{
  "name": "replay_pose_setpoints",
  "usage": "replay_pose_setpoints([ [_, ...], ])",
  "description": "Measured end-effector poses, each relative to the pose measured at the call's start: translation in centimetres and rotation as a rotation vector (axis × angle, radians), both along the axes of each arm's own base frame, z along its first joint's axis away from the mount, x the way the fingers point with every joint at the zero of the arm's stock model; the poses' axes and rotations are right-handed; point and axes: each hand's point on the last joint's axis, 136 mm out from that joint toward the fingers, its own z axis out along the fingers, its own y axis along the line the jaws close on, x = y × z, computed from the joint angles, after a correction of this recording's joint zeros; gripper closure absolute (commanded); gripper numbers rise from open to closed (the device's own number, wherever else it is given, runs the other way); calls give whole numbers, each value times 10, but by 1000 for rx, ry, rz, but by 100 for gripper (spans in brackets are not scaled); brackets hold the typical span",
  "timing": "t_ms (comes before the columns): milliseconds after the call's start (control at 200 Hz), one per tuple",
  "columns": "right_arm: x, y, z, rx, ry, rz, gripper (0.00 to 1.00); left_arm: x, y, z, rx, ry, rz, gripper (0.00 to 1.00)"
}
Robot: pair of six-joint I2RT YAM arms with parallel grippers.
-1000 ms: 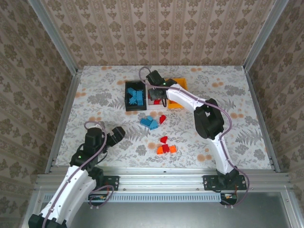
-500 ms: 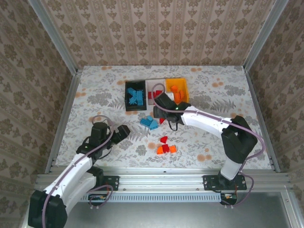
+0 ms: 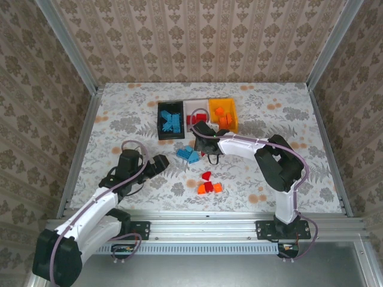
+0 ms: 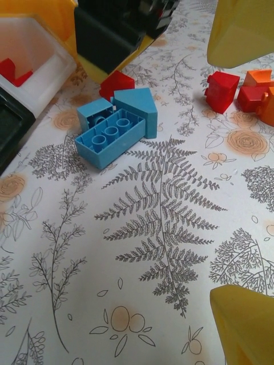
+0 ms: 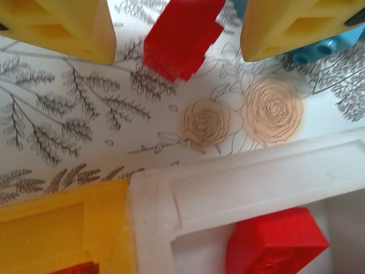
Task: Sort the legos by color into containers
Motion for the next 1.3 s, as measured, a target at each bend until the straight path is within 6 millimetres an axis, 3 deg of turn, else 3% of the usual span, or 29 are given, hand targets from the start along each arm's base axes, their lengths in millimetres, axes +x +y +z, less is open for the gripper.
replay_pose_setpoints([
  [225, 4, 1, -7, 11, 11, -4, 53, 1, 3, 6, 4, -30, 10, 0],
  [570, 5, 6, -10, 27, 16, 15, 72, 1, 3, -3, 21, 1, 11, 0],
  [840, 2, 1, -6, -9, 3, 62, 76, 2, 2, -8, 27, 18, 10, 0],
  [1135, 5, -1, 45, -36, -99, 125, 76, 2, 2, -15, 39, 41, 6, 0],
  [1300, 39, 10, 83, -39, -188, 158, 75, 5, 0, -13, 39, 42, 1, 0],
])
